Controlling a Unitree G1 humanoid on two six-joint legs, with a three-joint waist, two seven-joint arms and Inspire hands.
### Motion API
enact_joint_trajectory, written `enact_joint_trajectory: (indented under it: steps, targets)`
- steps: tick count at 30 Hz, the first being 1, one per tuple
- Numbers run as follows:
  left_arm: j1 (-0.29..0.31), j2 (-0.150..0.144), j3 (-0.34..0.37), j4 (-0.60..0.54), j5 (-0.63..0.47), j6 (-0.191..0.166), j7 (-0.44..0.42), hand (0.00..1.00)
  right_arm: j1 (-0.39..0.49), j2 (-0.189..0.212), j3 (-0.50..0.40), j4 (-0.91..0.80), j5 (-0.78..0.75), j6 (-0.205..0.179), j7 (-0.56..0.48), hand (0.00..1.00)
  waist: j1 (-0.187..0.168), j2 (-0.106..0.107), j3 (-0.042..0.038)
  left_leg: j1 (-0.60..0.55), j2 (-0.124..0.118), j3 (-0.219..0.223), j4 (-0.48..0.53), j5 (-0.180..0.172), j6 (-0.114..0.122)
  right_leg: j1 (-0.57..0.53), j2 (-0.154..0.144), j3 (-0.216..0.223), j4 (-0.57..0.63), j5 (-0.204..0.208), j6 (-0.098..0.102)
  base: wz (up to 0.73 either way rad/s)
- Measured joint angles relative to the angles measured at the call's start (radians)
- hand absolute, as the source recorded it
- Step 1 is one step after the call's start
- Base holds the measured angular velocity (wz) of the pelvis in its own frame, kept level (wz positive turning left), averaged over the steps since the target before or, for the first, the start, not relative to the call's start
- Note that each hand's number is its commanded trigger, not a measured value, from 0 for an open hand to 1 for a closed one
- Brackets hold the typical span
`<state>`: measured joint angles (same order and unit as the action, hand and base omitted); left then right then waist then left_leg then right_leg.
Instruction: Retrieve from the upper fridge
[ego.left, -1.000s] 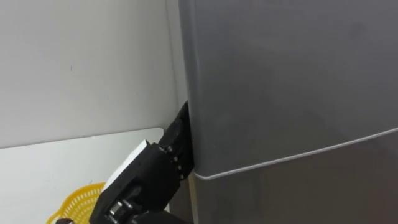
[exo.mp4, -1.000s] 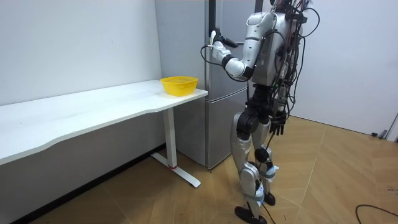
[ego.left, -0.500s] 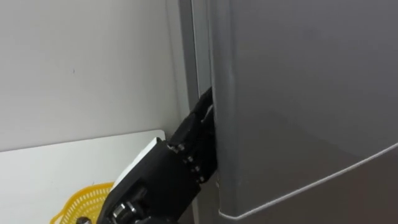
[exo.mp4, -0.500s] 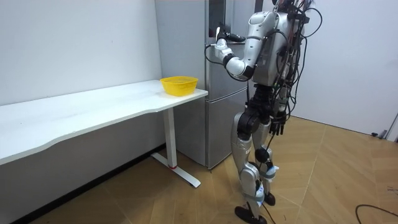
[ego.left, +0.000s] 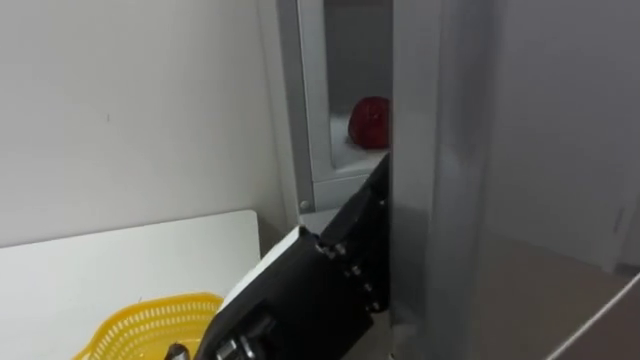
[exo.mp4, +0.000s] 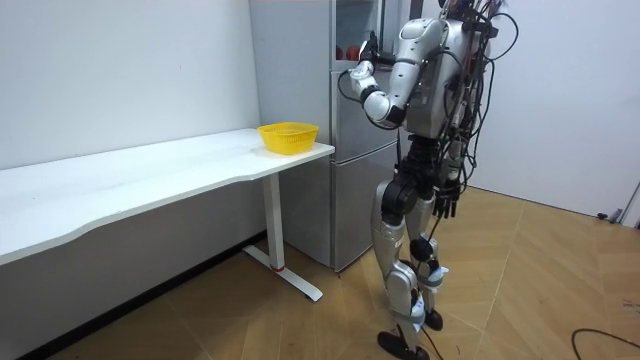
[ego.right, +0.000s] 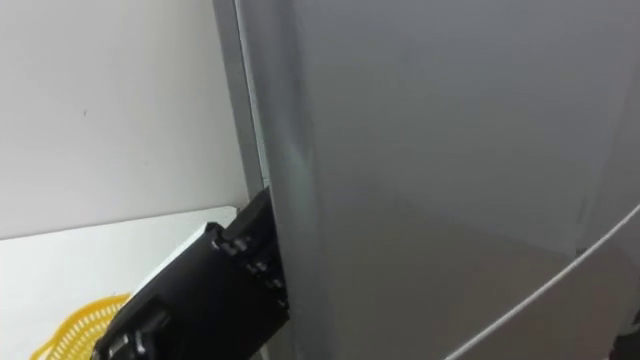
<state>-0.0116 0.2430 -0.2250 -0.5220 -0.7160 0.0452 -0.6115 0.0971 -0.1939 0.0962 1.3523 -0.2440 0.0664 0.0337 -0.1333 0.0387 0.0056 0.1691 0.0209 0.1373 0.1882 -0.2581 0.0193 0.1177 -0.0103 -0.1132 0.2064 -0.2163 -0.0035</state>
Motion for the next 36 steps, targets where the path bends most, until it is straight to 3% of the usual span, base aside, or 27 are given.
enact_joint_trajectory:
  steps: [8,28,36]
  targets:
    - [-0.039,0.000,-0.025,0.001,0.000,0.000,-0.056,0.00,0.000,0.000,0.000,0.000,0.000,0.000,0.000,0.00,-0.002,-0.004,0.0017,0.001,0.001,0.003,0.000,0.000,0.000,-0.006,0.001,0.009,0.001,0.000,-0.001,-0.03]
    - [-0.042,-0.003,-0.024,0.002,-0.038,0.030,-0.103,0.00,0.001,0.000,-0.002,-0.007,0.035,0.000,0.003,0.00,-0.005,0.000,-0.0006,-0.001,0.006,0.046,0.001,0.000,0.000,-0.036,0.008,0.042,0.015,0.002,-0.003,-0.05]
    - [-0.044,0.001,-0.040,0.004,-0.049,0.030,-0.117,0.00,0.013,-0.022,-0.010,-0.036,0.064,0.000,0.012,0.00,-0.062,0.005,-0.0029,-0.004,0.007,0.059,0.003,0.000,0.000,-0.033,0.010,0.057,0.017,0.004,-0.004,-0.05]
